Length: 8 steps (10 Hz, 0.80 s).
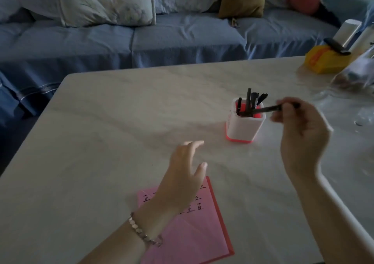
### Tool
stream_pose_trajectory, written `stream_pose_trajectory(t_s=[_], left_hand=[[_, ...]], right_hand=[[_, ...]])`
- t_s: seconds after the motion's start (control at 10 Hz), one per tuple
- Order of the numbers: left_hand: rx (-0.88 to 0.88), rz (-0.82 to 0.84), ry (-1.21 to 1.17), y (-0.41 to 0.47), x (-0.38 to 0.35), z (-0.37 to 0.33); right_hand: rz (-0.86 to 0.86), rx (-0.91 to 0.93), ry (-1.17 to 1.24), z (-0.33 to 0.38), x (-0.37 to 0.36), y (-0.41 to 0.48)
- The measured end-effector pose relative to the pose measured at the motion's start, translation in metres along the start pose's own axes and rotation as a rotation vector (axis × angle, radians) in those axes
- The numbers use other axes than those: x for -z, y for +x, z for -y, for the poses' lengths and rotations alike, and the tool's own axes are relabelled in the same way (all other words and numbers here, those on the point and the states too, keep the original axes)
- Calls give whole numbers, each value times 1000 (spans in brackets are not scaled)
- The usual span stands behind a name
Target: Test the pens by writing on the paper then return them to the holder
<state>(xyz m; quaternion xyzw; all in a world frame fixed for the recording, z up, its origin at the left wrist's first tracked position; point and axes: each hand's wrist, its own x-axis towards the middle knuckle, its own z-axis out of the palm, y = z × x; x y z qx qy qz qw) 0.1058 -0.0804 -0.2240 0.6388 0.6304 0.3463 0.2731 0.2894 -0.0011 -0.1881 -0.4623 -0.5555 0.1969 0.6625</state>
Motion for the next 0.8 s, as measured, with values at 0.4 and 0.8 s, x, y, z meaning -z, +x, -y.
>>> stream_pose_trajectory(t_s=[0.4,0.8], left_hand=[[202,-185,-162,-42,32,63],[253,-205,-59,-52,43,92]], right_hand=[[71,-103,-395,-49,-30,22],[365,10,-581,-40,-28,-41]])
